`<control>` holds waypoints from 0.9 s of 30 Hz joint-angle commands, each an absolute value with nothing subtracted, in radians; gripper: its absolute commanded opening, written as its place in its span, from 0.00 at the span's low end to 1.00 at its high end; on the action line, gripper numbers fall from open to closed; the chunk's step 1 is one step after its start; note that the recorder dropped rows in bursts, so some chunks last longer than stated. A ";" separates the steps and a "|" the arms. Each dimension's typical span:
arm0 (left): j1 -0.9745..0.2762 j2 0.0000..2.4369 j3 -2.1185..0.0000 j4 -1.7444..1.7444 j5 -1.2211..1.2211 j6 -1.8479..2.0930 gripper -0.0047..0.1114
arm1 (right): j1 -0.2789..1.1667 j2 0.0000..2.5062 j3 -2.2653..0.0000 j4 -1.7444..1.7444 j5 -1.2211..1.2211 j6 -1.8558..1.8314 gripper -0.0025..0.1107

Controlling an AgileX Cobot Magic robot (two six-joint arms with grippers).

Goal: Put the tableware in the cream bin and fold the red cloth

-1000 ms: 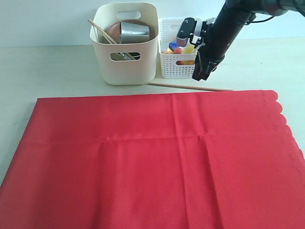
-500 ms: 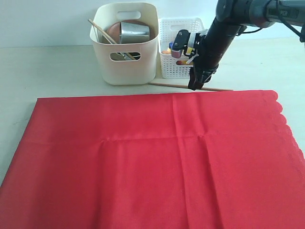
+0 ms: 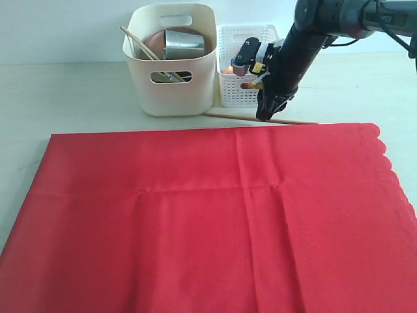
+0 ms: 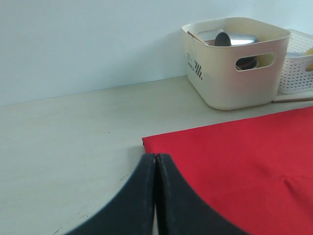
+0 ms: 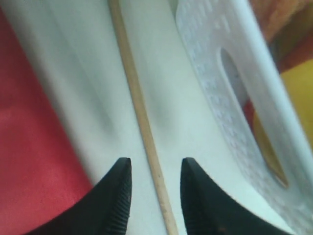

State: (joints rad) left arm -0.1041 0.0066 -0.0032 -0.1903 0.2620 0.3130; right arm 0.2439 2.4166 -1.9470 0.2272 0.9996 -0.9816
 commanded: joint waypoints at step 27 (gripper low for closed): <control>-0.104 0.000 0.000 -0.190 0.260 0.313 0.06 | -0.012 2.395 -1.820 0.543 1.050 -0.972 0.33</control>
State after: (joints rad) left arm -0.1041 0.0066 -0.0032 -0.1903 0.2620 0.3130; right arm -0.0123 2.3970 -1.8230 0.5321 1.0589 -0.9448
